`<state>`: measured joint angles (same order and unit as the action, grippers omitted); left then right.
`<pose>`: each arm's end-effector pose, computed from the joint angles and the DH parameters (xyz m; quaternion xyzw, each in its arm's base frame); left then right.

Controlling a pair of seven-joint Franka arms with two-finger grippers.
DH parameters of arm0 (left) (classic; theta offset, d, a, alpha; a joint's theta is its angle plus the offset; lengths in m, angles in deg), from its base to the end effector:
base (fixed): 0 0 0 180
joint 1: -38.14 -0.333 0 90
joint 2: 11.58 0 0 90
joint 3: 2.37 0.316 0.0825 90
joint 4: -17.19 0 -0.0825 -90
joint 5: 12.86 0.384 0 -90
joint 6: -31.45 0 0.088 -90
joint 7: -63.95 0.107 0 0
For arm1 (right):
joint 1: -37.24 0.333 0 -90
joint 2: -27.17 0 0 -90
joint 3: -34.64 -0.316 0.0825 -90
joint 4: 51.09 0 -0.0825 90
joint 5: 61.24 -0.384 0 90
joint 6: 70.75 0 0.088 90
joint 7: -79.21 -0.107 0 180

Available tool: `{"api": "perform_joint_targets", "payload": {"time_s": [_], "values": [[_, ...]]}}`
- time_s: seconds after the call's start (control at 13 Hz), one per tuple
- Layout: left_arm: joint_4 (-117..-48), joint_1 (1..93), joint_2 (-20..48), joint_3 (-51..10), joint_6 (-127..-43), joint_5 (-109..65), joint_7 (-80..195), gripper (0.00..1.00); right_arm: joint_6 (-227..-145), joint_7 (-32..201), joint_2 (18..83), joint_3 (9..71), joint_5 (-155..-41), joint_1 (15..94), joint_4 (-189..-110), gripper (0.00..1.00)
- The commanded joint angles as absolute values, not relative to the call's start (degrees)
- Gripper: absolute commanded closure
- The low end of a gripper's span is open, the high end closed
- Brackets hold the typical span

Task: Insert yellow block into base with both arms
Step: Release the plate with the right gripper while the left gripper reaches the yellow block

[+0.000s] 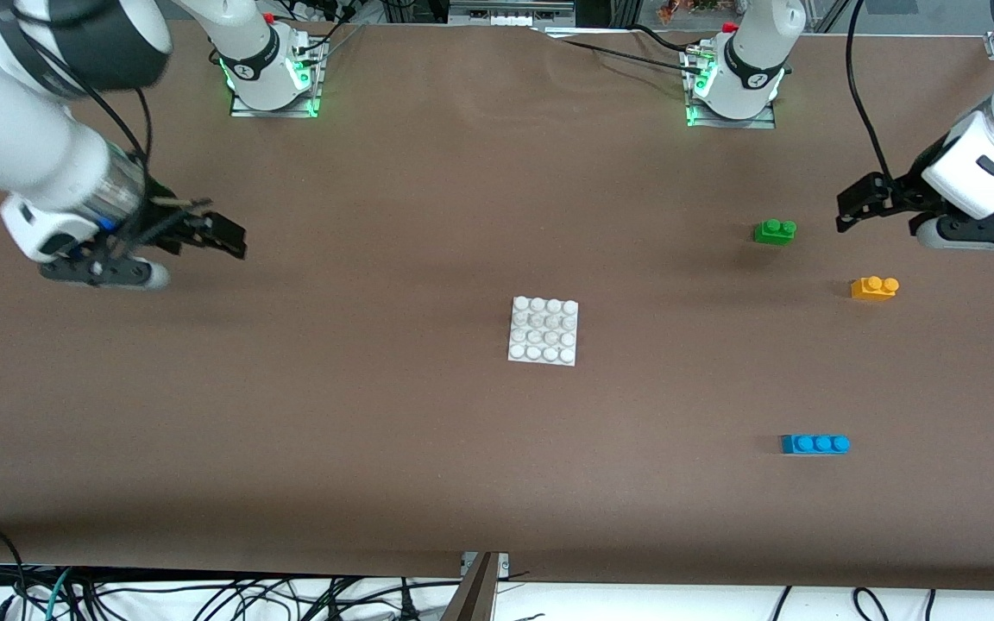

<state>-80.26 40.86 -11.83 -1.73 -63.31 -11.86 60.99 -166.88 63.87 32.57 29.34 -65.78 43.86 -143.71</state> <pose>0.5555 -0.0184 0.5724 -0.9997 -0.0068 0.0209 0.0096 0.5742 0.1268 0.5587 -0.9983 0.0348 0.0261 0.0386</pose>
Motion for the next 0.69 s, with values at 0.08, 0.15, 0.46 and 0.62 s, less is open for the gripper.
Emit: {"api": "perform_joint_targets", "payload": {"time_s": [0.08, 0.15, 0.46, 0.62], "values": [[-78.88, 36.48, -8.95, -1.76, -65.41, -10.13, 65.44, 0.0, -164.28, 67.35, 31.21, 29.45, -63.79, 41.63, -142.77, 0.0], [-79.57, 35.51, -8.25, -1.76, -66.11, -9.96, 66.05, 0.0, -162.96, 67.52, 31.91, 29.63, -63.79, 41.55, -141.19, 0.0], [-86.15, 34.02, -7.8, -1.76, -73.22, -9.17, 67.2, 0.0, -160.05, 71.82, 31.91, 32.88, -63.62, 41.55, -139.07, 0.0], [-90.28, 31.92, -7.89, -1.76, -78.73, -7.15, 71.48, 0.0, -159.96, 74.71, 31.91, 33.23, -62.22, 41.46, -139.07, 0.0]]}}
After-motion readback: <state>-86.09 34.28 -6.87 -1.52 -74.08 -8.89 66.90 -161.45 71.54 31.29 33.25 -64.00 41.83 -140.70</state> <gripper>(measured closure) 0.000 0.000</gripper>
